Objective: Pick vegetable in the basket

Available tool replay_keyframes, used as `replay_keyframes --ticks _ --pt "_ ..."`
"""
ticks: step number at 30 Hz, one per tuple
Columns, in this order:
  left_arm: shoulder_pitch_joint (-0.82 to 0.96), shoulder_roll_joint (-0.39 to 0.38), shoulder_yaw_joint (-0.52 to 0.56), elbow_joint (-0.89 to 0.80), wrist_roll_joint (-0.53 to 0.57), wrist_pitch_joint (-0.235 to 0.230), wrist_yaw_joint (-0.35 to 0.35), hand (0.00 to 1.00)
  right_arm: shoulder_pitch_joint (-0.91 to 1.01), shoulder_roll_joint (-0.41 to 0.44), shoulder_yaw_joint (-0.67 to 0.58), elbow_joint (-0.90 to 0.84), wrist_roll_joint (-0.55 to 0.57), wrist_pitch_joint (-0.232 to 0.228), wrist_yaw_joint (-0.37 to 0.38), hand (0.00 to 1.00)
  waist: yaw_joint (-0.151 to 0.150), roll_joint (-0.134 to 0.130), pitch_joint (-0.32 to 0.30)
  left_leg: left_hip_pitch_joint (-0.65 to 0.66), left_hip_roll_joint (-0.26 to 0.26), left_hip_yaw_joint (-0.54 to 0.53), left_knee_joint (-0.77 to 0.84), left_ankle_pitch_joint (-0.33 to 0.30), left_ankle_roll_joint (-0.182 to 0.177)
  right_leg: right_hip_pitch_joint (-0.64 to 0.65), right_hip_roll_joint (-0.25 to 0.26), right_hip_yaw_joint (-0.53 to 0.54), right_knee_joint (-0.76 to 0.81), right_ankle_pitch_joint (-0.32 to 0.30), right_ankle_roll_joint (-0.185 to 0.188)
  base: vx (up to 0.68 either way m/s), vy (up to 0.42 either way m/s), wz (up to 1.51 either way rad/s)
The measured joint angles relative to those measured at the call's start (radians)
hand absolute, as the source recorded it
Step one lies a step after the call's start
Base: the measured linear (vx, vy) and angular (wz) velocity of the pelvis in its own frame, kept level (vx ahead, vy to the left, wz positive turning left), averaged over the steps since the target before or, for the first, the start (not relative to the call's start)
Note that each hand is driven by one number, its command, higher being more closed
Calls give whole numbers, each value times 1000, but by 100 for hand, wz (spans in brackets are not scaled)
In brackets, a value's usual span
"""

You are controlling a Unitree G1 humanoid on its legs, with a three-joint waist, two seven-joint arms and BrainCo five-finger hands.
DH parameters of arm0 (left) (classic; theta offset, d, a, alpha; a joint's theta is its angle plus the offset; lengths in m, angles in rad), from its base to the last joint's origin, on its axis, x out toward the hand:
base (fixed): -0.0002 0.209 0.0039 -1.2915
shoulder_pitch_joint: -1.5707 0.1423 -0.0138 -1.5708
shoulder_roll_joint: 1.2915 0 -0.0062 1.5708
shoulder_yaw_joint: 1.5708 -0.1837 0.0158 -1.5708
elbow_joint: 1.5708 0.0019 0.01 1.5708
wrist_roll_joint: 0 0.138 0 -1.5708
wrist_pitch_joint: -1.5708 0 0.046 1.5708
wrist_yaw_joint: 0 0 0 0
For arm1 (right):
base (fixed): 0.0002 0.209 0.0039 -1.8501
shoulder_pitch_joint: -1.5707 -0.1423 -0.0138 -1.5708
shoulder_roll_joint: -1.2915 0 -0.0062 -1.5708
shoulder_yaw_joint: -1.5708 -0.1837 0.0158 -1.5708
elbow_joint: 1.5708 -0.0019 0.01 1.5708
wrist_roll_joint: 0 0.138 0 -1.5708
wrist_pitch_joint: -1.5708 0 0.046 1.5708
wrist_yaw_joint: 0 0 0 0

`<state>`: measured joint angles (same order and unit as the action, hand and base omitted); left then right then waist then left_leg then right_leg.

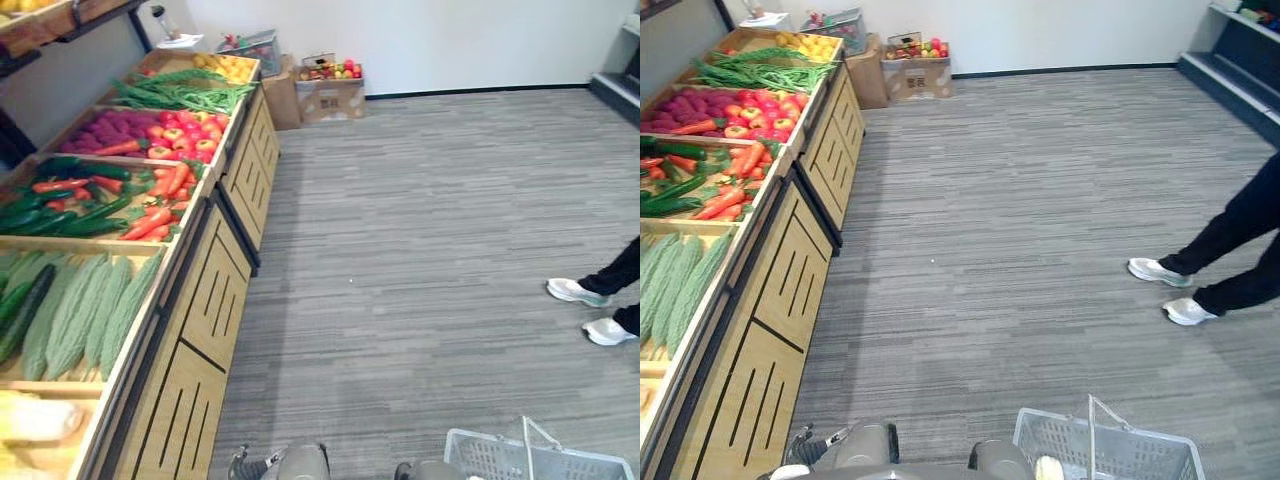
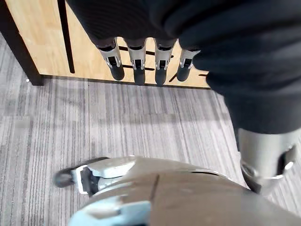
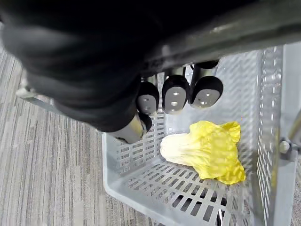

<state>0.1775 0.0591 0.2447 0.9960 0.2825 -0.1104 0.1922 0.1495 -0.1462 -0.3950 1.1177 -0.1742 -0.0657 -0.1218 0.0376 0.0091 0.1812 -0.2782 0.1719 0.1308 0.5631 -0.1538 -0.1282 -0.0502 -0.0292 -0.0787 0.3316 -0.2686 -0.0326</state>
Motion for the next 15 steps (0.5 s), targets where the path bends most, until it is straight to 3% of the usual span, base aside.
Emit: replay_keyframes --ticks 1,3,6,7,9,10,12,14,15 --pt "8 0 -1 1 1 1 0 0 -7 -3 2 0 0 0 0 100 0 1 0 5 -12 0 -82 13 3 3 -1 4 -9 0 0 185 32 -16" --pt "43 -11 -1 10 9 5 -1 0 -41 -13 11 -3 0 -9 0 100 2 10 0 7 -27 -7 -371 106 1 17 7 17 -42 -5 4 286 104 -23" --pt "42 -18 -7 46 25 8 -1 0 -50 -36 15 -3 0 -12 -1 100 23 40 1 1 -8 -8 -477 153 0 64 23 36 -73 -33 36 328 191 -20" --pt "45 -11 -11 60 47 10 -1 0 -48 -35 22 -2 0 -12 -2 100 32 21 -4 4 -28 0 -442 207 44 88 0 53 -77 -56 57 472 315 -26" --pt "44 20 -24 68 52 11 -3 0 -49 -31 47 -2 -3 -14 1 100 34 -14 -25 0 -91 6 -405 201 75 108 -66 67 -98 -77 88 452 254 -14" --pt "39 29 -41 75 56 12 -4 0 -50 -28 52 0 -5 -18 1 100 29 -33 -39 0 -120 11 -399 177 101 105 -85 82 -81 -59 117 480 213 3" --pt "9 51 -64 77 81 13 -2 0 -55 -28 51 -2 -5 -35 1 100 20 -35 -37 23 -149 20 -406 159 124 19 -100 145 118 -13 174 495 225 22" --pt "-5 69 -89 76 87 18 -2 0 -59 -11 51 -2 -5 -34 -1 100 16 -47 -32 89 -164 21 -424 123 136 -60 -102 164 347 91 222 502 222 12" --pt "-12 79 -107 63 86 28 -1 0 -57 -2 59 -3 -6 -34 0 100 6 -50 -30 150 -169 18 -438 102 151 -103 -107 157 479 225 255 346 120 5"
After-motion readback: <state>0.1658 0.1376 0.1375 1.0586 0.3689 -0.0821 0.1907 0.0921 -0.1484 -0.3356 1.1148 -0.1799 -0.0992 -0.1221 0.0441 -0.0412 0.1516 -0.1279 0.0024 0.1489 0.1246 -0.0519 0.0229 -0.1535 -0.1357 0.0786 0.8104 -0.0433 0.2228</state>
